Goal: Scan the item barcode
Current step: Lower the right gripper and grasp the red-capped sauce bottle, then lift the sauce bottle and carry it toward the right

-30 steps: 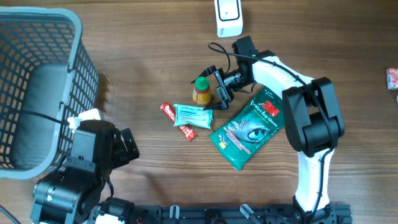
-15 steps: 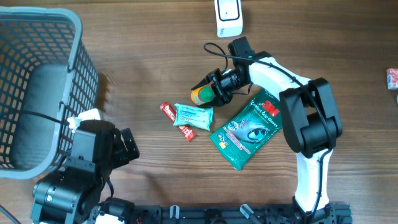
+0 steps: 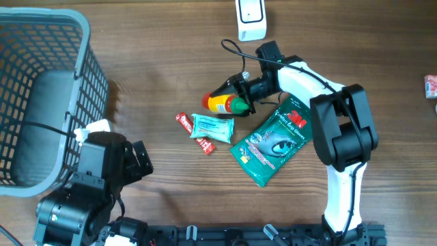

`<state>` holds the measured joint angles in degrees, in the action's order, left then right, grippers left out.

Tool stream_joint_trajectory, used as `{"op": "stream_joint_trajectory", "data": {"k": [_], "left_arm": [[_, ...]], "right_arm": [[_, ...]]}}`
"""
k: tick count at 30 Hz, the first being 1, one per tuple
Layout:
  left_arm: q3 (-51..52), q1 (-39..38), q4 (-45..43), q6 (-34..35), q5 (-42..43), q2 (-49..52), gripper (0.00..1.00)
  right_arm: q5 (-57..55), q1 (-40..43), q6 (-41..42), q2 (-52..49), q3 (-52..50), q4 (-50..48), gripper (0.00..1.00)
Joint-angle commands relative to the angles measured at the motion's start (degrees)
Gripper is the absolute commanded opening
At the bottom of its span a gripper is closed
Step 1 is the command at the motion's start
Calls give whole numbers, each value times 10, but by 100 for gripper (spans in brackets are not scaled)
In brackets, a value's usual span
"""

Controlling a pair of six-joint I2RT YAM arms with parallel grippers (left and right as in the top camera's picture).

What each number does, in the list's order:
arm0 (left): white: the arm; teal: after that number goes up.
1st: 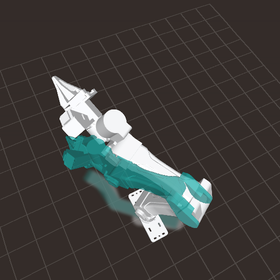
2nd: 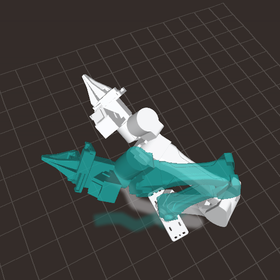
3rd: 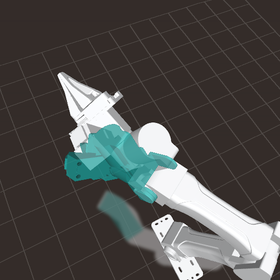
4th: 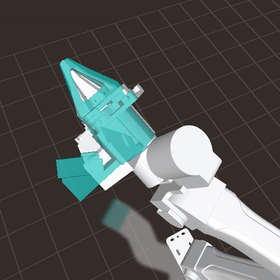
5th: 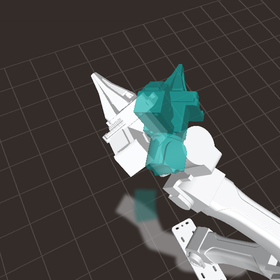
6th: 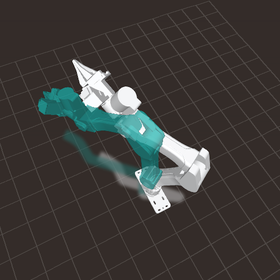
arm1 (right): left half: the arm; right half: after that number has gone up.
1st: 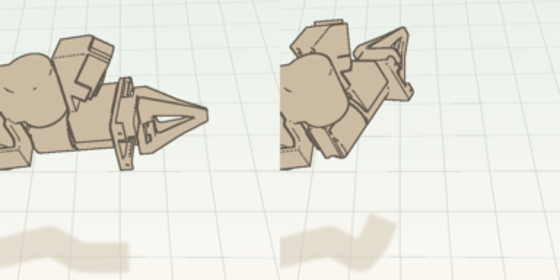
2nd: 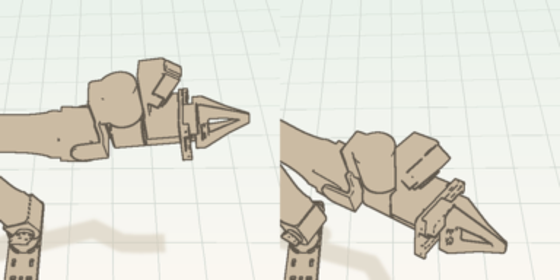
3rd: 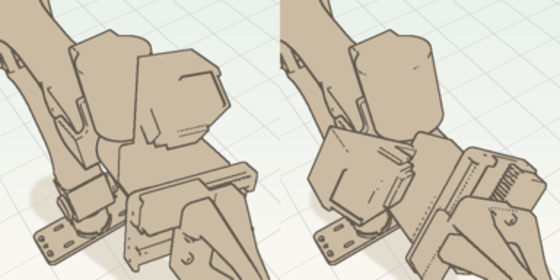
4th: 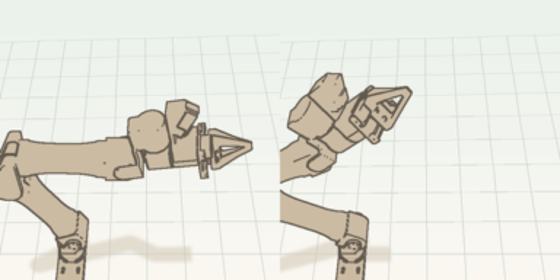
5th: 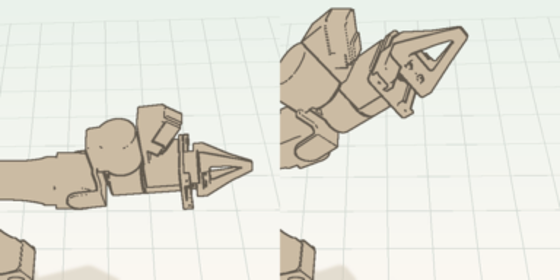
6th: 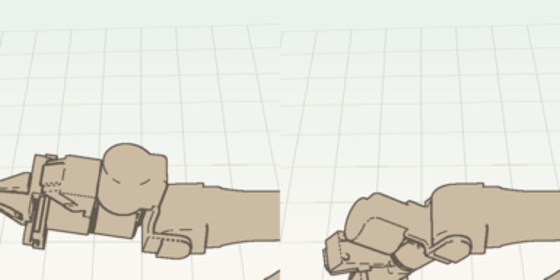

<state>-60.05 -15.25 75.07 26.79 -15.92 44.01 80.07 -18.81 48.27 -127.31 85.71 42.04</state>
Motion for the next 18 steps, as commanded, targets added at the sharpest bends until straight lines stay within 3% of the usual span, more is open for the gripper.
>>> {"op": "stream_joint_trajectory", "data": {"k": [1, 10, 18], "left_arm": [[-1, 3, 0, -9, 3, -1, 100], [-1, 3, 0, -9, 3, -1, 100], [-1, 3, 0, -9, 3, -1, 100]], "right_arm": [[130, 0, -123, -6, 1, 57, 28], [70, 0, -508, 24, 1, 499, 29], [1, -16, -497, 51, -15, 503, 28]]}}
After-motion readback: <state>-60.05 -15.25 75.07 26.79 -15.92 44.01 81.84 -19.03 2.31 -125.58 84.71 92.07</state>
